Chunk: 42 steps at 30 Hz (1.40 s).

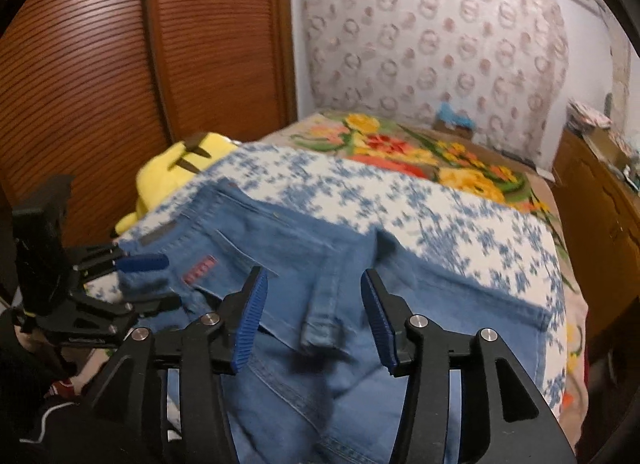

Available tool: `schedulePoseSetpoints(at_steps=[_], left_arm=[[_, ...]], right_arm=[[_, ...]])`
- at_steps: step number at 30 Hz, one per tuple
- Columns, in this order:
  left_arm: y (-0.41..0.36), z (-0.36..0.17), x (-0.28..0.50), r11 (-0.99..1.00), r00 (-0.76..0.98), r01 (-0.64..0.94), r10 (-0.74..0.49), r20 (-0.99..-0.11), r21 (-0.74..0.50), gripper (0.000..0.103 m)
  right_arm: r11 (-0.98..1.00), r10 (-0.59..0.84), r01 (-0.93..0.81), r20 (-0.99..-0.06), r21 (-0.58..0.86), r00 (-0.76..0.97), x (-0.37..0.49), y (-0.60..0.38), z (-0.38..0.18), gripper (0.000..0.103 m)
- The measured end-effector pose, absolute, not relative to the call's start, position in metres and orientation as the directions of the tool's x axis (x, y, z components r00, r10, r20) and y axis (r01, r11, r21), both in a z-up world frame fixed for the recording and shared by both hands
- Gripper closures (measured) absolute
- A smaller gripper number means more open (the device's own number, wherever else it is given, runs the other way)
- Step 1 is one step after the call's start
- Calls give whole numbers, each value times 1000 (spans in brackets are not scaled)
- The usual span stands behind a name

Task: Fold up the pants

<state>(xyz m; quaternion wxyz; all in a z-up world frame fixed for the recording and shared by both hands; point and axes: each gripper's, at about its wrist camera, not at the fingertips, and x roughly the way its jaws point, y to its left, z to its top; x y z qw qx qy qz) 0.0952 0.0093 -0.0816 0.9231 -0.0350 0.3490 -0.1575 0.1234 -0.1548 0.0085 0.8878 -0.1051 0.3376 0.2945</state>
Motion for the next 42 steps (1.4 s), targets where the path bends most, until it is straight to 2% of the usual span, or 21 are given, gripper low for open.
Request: schedulePoseSetpoints(at_steps=[6, 10, 11, 12, 14, 15, 19, 30, 36, 42], left_arm=[[3, -99, 113, 946, 663, 274, -317, -679, -175, 74], [5, -105, 113, 944, 656, 271, -325, -681, -190, 77], [5, -104, 112, 943, 659, 272, -328, -677, -192, 80], [5, -102, 111, 943, 664, 275, -328, -672, -188, 87], [5, -100, 108, 943, 672, 281, -327, -665, -179, 95], [4, -97, 105, 943, 678, 285, -327, -658, -175, 97], [9, -81, 93, 943, 713, 287, -329, -619, -170, 99], [60, -17, 49, 950, 816, 246, -310, -488, -191, 99], [100, -2, 23, 962, 855, 188, -259, -450, -197, 99], [131, -16, 14, 967, 861, 121, -215, -462, -225, 100]], right_arm=[[822, 425, -569, -693, 25, 583, 134, -159, -11, 51], [818, 435, -572, -715, 61, 547, 141, -159, -22, 51], [815, 439, -575, -722, 69, 536, 142, -158, -26, 51], [812, 442, -579, -729, 77, 523, 143, -157, -28, 52], [799, 453, -595, -737, 85, 502, 144, -154, -32, 69], [792, 457, -604, -737, 83, 498, 143, -152, -31, 82], [772, 494, -630, -700, 80, 516, 139, -148, -16, 86], [701, 606, -711, -566, 48, 560, 141, -102, 68, 88], [644, 656, -763, -548, 49, 519, 145, -52, 88, 89], [594, 688, -802, -552, 56, 471, 148, 2, 90, 89]])
